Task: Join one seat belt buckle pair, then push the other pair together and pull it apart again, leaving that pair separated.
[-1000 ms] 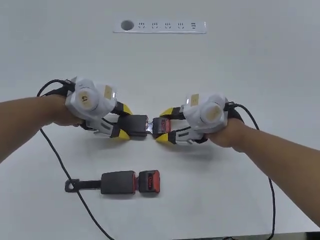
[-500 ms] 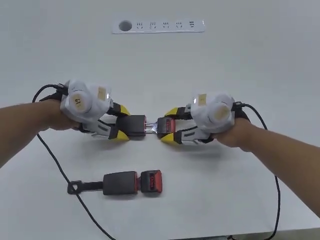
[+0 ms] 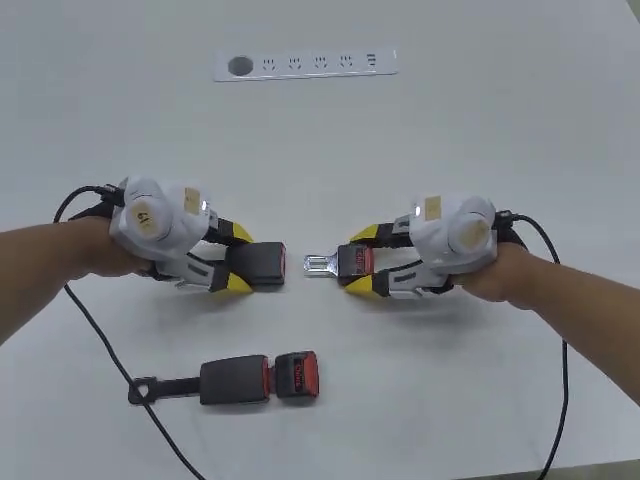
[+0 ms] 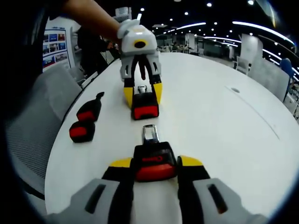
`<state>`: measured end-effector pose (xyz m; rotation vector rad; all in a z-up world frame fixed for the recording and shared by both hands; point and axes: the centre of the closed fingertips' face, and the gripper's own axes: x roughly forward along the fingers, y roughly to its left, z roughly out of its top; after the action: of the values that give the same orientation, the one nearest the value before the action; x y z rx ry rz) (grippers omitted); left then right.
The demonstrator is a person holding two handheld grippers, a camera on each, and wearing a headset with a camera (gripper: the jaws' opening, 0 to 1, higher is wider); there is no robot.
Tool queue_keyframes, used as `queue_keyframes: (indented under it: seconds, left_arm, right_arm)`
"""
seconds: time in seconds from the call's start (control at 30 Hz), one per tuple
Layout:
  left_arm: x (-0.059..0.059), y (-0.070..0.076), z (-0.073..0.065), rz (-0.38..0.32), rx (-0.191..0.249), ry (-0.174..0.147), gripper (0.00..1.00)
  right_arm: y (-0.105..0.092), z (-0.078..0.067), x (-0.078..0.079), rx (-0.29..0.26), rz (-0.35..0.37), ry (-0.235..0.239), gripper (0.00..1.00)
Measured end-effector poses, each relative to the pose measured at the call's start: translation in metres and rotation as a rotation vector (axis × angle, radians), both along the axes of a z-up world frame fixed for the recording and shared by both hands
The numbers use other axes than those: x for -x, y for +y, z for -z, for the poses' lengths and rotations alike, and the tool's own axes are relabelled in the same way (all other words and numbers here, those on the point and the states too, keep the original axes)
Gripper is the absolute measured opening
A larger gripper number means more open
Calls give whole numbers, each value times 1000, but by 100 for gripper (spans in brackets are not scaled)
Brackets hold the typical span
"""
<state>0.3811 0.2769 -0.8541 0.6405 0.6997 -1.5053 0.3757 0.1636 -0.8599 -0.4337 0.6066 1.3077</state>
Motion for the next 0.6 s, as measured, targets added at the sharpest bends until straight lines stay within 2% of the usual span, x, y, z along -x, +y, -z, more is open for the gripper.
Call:
queue_keyframes:
  seconds: [0.6]
  left_arm:
    - [-1,-1,1,-26,0,3,34]
  right_arm:
    - [-39,0,6,19,30,18,36]
